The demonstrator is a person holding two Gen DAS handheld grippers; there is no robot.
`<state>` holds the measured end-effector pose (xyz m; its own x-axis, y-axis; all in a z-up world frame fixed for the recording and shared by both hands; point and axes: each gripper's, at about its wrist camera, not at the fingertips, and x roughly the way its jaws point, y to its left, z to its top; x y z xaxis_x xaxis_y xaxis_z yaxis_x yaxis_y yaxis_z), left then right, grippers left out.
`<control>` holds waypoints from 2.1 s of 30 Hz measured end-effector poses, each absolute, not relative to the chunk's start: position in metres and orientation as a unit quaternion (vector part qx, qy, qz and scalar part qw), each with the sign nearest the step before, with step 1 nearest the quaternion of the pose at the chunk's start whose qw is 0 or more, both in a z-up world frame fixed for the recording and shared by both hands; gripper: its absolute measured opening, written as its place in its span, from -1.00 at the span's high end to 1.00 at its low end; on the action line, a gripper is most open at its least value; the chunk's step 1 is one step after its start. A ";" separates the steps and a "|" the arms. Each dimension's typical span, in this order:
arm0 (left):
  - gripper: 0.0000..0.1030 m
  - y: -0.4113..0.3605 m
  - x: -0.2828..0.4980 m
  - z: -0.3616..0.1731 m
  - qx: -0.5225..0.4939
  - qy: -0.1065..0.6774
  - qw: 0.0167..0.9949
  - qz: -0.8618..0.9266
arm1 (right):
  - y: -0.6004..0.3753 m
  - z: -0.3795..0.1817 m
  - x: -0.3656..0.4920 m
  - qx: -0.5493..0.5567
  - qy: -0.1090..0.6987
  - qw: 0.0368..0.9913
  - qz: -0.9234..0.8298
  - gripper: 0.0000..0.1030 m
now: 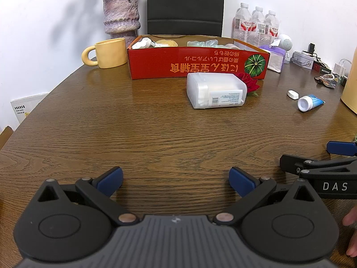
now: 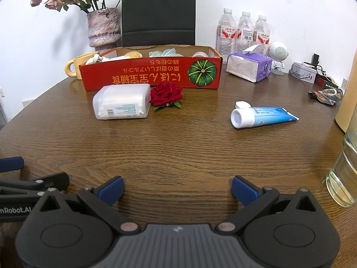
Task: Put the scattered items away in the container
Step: 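Move the left gripper to the white plastic box while the right approaches the red rose, then grasp the white plastic box with the left gripper while the right grasps the red rose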
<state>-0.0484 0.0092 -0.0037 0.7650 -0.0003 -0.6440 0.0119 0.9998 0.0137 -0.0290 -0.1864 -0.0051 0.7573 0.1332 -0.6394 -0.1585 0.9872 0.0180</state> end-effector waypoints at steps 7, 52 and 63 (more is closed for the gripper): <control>-1.00 0.009 -0.048 -0.004 0.008 0.343 0.939 -0.003 | -0.187 -0.005 -0.029 -0.018 0.340 0.937 0.078 -1.00; -1.00 0.010 0.070 0.016 0.096 0.257 0.957 -0.094 | -0.156 0.018 0.131 -0.092 0.300 0.926 0.209 -0.71; 0.22 -0.007 0.101 0.002 0.084 0.311 0.941 -0.099 | -0.162 0.006 0.155 -0.046 0.335 0.918 0.204 0.00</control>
<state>0.1012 -0.0070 0.0024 0.7869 -0.1347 -0.6022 0.2394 0.9661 0.0967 0.1551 -0.1617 0.0057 0.6915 0.3441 -0.6351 -0.4062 0.9123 0.0521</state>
